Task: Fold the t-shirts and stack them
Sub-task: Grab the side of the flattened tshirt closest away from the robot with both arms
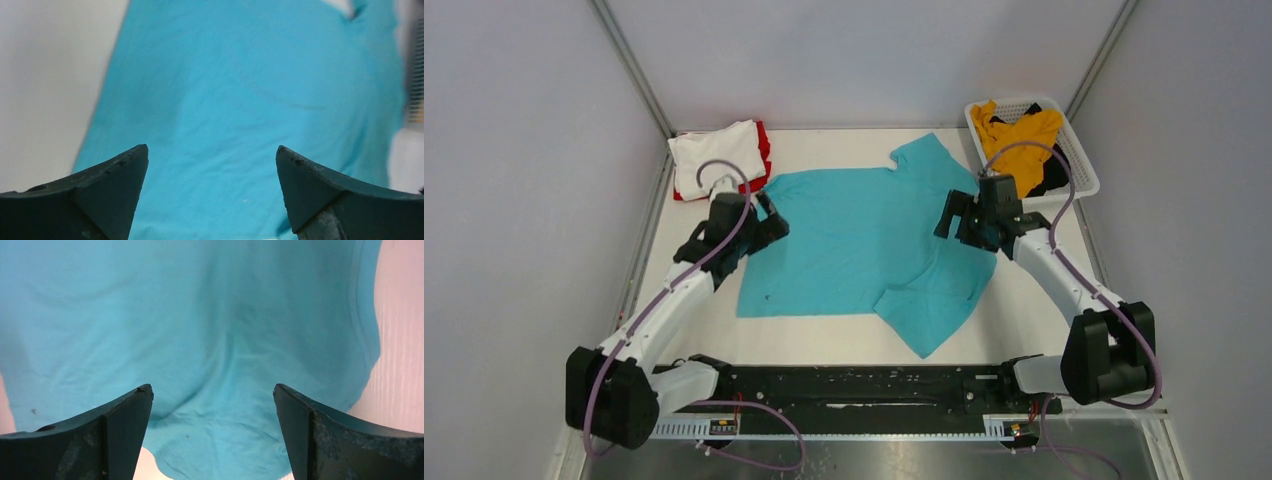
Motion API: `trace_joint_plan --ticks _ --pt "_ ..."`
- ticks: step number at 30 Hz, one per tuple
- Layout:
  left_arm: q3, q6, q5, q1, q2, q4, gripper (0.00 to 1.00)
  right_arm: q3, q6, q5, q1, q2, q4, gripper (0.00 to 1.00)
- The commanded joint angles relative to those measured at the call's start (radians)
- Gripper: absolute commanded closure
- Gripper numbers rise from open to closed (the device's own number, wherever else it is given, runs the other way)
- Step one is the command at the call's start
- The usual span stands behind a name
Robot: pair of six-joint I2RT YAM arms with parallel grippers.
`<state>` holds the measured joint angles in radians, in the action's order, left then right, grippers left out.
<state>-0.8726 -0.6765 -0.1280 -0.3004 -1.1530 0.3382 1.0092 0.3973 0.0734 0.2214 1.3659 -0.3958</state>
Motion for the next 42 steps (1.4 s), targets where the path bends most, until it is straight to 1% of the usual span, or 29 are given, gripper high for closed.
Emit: trace_joint_plan --ticks 1,6,9,12,16,18,21,24,26,28,29,31,34,35,38,41,42 --pt "0.183 -0.137 -0.083 0.004 0.092 0.136 0.01 -0.134 0.068 -0.011 -0.011 -0.049 0.124 0.01" --pt "0.357 -0.25 -0.196 0.007 0.214 0.242 0.01 -0.149 0.088 0.034 -0.014 -0.054 0.139 0.01" --pt "0.393 -0.283 -0.196 0.012 0.218 0.266 0.02 -0.144 0.092 0.052 -0.014 -0.04 0.139 0.01" --pt "0.403 -0.301 -0.196 0.012 0.208 0.275 0.07 -0.144 0.093 0.055 -0.015 -0.027 0.138 0.01" --pt "0.406 -0.312 -0.208 0.011 0.187 0.286 0.2 -0.141 0.09 0.034 -0.015 -0.02 0.131 0.01" --pt "0.412 -0.315 -0.209 0.011 0.162 0.277 0.32 -0.136 0.087 0.027 -0.014 -0.011 0.124 0.0" --pt "0.409 -0.313 -0.197 0.011 0.11 0.26 0.43 -0.129 0.082 0.021 -0.016 0.0 0.118 0.0" --pt "0.393 -0.314 -0.177 0.011 0.055 0.255 0.48 -0.121 0.077 0.015 -0.015 0.014 0.114 0.01" --pt "0.391 -0.313 -0.179 0.011 0.026 0.247 0.49 -0.117 0.075 0.013 -0.016 0.022 0.111 0.01" --pt "0.389 -0.309 -0.179 0.011 0.0 0.233 0.55 -0.116 0.075 0.009 -0.015 0.028 0.112 0.0" --pt "0.384 -0.306 -0.177 0.011 -0.014 0.229 0.59 -0.114 0.074 0.007 -0.015 0.032 0.11 0.01" --pt "0.371 -0.298 -0.175 0.012 -0.037 0.225 0.72 -0.111 0.072 0.001 -0.015 0.034 0.101 0.0" --pt "0.354 -0.285 -0.176 0.011 -0.049 0.227 0.98 -0.105 0.069 -0.028 -0.016 0.027 0.072 0.0" --pt "0.351 -0.28 -0.178 0.011 -0.045 0.226 1.0 -0.103 0.065 -0.031 -0.015 0.024 0.055 0.01" --pt "0.344 -0.257 -0.186 0.011 -0.026 0.222 1.0 -0.106 0.061 -0.031 0.017 0.004 0.028 0.01" --pt "0.334 -0.234 -0.195 0.011 -0.01 0.21 1.0 -0.119 0.047 -0.066 0.106 -0.016 -0.043 0.02" --pt "0.331 -0.224 -0.196 0.012 -0.005 0.204 1.0 -0.127 0.043 -0.101 0.149 -0.027 -0.071 0.02"
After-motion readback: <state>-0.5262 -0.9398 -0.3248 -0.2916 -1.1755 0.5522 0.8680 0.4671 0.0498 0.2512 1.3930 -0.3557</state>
